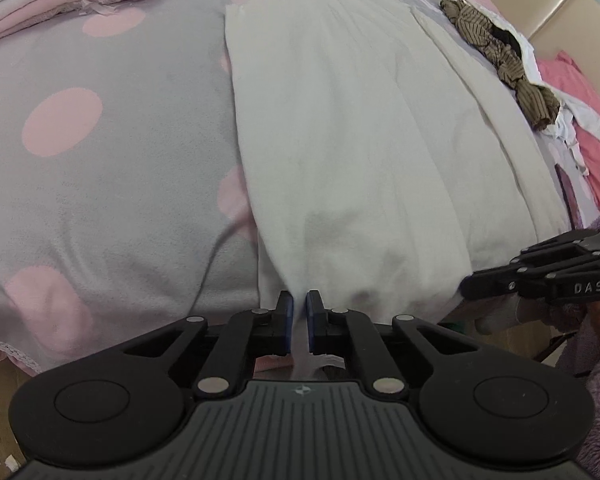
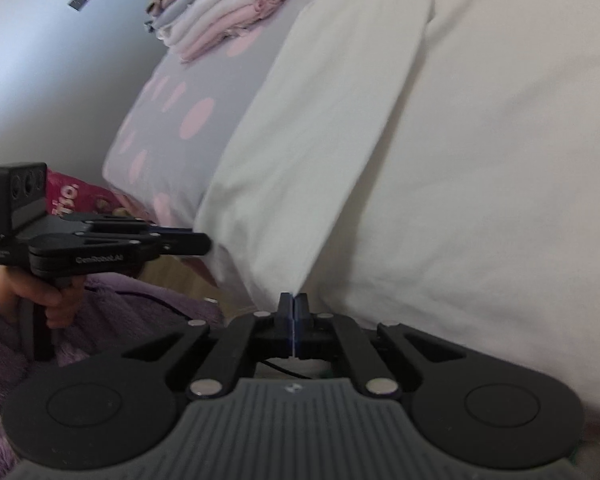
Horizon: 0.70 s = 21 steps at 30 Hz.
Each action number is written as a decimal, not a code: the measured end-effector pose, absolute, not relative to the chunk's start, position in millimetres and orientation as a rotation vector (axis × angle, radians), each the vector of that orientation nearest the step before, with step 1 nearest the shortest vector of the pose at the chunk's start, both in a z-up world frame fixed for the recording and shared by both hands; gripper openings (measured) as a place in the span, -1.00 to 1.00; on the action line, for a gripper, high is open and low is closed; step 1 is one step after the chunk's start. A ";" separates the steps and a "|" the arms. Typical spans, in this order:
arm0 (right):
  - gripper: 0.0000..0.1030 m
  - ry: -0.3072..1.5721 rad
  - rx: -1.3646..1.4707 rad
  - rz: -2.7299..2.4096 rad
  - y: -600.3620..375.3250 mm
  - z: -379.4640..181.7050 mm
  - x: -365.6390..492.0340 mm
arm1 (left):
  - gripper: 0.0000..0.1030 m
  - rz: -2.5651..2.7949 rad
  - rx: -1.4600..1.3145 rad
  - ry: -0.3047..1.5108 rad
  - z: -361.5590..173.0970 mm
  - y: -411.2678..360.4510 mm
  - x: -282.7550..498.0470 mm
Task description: Fold clothes
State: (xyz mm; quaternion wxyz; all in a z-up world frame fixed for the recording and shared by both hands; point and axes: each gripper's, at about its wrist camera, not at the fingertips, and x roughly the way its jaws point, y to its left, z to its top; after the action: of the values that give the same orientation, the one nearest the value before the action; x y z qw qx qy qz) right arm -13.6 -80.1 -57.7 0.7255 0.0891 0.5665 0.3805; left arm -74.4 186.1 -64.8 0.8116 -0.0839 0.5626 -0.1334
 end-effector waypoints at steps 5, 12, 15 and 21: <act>-0.99 1.280 0.128 0.811 -69.3 -75.0 -12.1 | -0.94 -0.262 -0.138 1.235 -70.4 181.3 -71.9; -0.67 1.280 0.007 0.789 -68.3 -73.9 -16.5 | -0.42 -0.226 -0.096 1.263 -78.8 179.9 -77.7; -0.66 1.257 -0.022 0.797 -65.2 -68.9 -17.3 | -0.36 -0.234 -0.071 1.259 -81.7 175.8 -76.7; -0.65 1.214 -0.041 0.816 -63.8 -60.0 -19.0 | -0.49 -0.237 -0.004 1.275 -96.8 164.9 -67.8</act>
State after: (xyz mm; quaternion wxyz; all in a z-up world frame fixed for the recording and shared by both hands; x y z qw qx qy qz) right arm -19.0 -63.8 -60.0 0.7439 -0.0186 0.5544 0.3727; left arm -67.8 164.9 -96.8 0.7971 -0.0017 0.5937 -0.1105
